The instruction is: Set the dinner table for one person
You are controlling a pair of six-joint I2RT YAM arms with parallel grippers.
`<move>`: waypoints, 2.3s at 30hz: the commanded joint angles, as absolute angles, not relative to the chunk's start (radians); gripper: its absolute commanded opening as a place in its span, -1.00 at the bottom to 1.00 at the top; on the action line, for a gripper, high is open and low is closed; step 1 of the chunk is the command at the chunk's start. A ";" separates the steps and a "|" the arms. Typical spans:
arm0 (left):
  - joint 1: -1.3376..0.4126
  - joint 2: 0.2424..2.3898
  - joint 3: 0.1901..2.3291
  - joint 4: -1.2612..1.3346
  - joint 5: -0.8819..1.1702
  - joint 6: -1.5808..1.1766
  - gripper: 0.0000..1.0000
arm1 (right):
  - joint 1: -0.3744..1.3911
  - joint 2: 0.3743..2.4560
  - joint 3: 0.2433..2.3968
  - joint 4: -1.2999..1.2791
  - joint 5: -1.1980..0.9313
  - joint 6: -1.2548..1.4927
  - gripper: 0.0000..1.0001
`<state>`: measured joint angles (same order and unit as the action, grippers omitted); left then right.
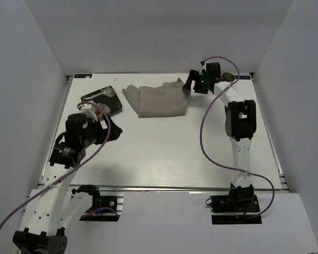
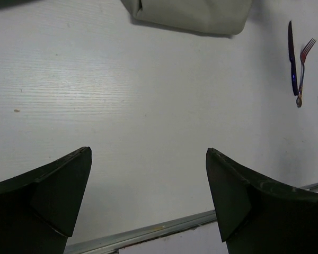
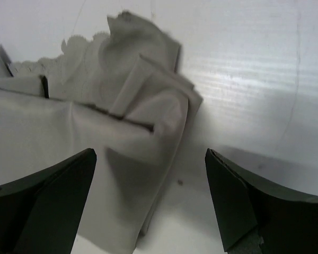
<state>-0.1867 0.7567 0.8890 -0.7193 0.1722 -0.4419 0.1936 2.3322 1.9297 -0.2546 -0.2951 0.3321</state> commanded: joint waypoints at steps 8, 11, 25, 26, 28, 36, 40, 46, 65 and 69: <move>-0.190 0.851 0.879 -0.703 0.213 -0.428 0.96 | 0.183 2.482 2.160 -0.287 -0.538 0.327 0.32; -0.190 0.847 0.879 -0.703 0.210 -0.428 0.96 | 0.183 2.471 2.149 -0.287 -0.577 0.322 0.01; -0.181 0.880 0.865 -0.675 0.164 -0.474 0.96 | 0.218 1.921 1.421 0.219 -0.956 0.215 -1.00; -0.181 0.893 0.865 -0.651 0.163 -0.489 0.96 | 0.233 1.866 1.351 0.216 -0.957 0.181 -1.00; -0.181 0.980 0.912 -0.626 0.182 -0.537 0.96 | 0.244 1.815 1.293 0.193 -0.934 0.147 -1.00; -0.181 1.573 1.207 -0.407 0.455 -0.561 0.96 | 0.265 1.539 0.898 0.268 -0.874 0.143 -1.00; -0.190 1.820 1.284 -0.301 0.535 -0.607 0.95 | 0.279 1.415 0.746 0.328 -0.855 0.166 -1.00; -0.199 1.980 1.405 -0.203 0.613 -0.661 0.94 | 0.291 1.287 0.637 0.276 -0.825 0.126 -1.00; -0.218 1.996 1.379 -0.008 0.856 -0.638 0.96 | 0.299 1.269 0.557 0.347 -0.793 0.176 -1.00; -0.239 2.042 1.400 0.037 0.894 -0.644 0.94 | 0.305 1.264 0.561 0.351 -0.798 0.195 -1.00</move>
